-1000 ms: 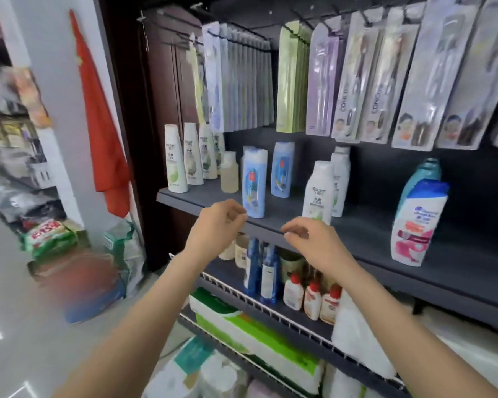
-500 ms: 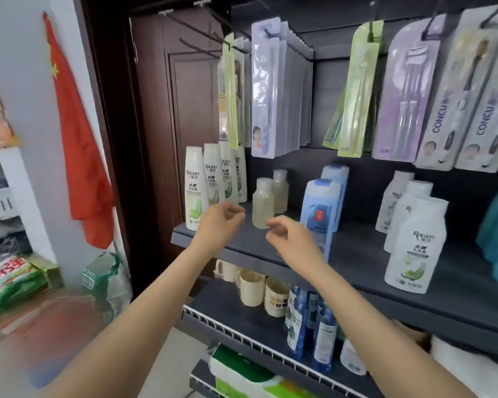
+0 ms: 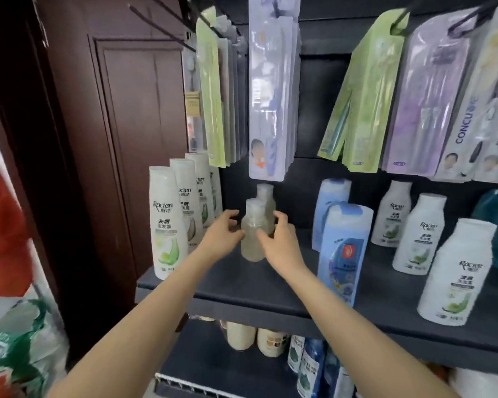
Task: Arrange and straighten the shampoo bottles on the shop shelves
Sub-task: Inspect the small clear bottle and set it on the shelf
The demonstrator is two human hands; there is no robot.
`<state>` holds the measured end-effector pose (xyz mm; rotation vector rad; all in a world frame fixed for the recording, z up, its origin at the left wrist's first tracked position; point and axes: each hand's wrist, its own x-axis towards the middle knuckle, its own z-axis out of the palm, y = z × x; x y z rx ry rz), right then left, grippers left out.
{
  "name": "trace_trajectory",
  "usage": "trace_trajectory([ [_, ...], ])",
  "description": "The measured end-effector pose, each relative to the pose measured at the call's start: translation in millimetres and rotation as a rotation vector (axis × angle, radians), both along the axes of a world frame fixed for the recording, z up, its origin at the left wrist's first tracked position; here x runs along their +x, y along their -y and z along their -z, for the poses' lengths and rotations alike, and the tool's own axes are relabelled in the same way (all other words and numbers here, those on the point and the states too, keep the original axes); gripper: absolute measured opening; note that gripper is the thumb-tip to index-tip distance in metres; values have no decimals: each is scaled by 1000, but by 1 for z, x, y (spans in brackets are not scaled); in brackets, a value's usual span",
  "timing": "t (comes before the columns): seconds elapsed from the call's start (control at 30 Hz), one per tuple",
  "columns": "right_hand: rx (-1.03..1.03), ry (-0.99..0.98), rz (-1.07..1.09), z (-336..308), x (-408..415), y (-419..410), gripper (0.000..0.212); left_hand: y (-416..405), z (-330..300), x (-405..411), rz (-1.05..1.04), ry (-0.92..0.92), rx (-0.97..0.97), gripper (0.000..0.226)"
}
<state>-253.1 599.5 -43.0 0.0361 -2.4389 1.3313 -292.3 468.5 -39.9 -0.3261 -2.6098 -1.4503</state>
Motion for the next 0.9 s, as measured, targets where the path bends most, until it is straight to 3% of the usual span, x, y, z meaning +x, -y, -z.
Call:
trace_trajectory([
  [0.1, -5, 36, 46, -5, -20, 7, 56, 1, 3, -17, 100, 23, 7, 61],
  [0.23, 8, 62, 91, -10, -35, 16, 49, 2, 9, -34, 177, -17, -12, 50],
  [0.57, -23, -43, 194, -7, -36, 23, 29, 8, 15, -25, 204, -191, 5, 55],
  [0.73, -319, -59, 113, -6, -12, 13, 21, 19, 14, -10, 279, -263, -19, 66],
  [0.9, -634, -1, -83, -5, 20, 5, 30, 38, 7, 7, 505, -149, -169, 80],
])
